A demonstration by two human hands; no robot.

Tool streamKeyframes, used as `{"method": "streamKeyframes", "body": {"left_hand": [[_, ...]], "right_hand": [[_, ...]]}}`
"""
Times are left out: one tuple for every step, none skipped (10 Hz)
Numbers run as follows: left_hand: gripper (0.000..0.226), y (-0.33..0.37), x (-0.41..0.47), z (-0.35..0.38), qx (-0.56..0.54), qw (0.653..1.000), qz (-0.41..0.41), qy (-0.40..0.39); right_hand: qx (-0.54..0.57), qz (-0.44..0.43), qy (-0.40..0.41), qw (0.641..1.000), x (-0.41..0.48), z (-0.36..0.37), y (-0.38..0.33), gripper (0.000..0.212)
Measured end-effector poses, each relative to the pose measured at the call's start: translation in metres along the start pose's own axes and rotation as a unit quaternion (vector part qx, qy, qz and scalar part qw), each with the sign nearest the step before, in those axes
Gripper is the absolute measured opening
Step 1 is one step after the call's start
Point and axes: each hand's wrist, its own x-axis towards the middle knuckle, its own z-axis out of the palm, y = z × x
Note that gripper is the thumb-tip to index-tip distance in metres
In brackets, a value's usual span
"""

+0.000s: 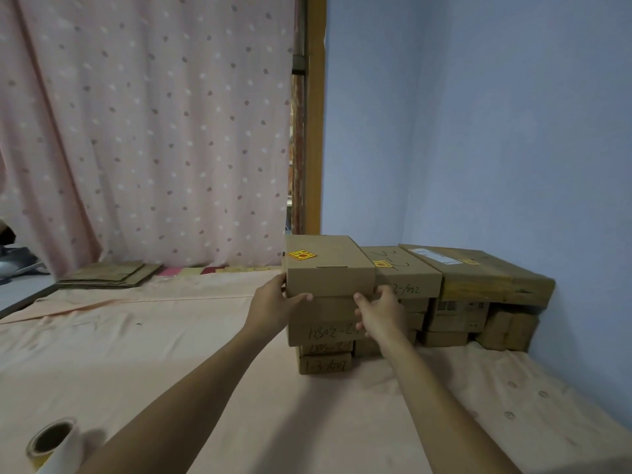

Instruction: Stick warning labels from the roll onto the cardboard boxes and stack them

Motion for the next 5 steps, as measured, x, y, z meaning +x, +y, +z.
{"method": "streamKeyframes", "body": {"left_hand": [[0.063, 0.001, -0.003, 0.001, 0.028, 1.0, 0.008, 0.003], [0.061, 0.003, -0.006, 0.003, 0.036, 0.999, 0.009, 0.007], [0.061, 0.003, -0.009, 0.002, 0.018, 1.0, -0.005, 0.007], [0.061, -0.001, -0.014, 0.001, 0.01, 1.0, -0.007, 0.005], [0.062, -0.004, -0.022, -0.001, 0.029, 0.999, -0.031, 0.005]], "right_hand": [[0.018, 0.002, -0.003, 1.0, -0.001, 0.002, 0.002, 0.041], [0.03, 0.011, -0.006, 0.999, -0.005, 0.004, 0.003, 0.048], [0.018, 0.008, 0.01, 1.0, -0.013, 0.007, 0.003, 0.053], [-0.005, -0.023, 0.038, 0.999, -0.022, 0.009, 0.005, 0.052], [-0.047, -0.071, 0.036, 0.996, -0.033, 0.013, 0.001, 0.039]]}}
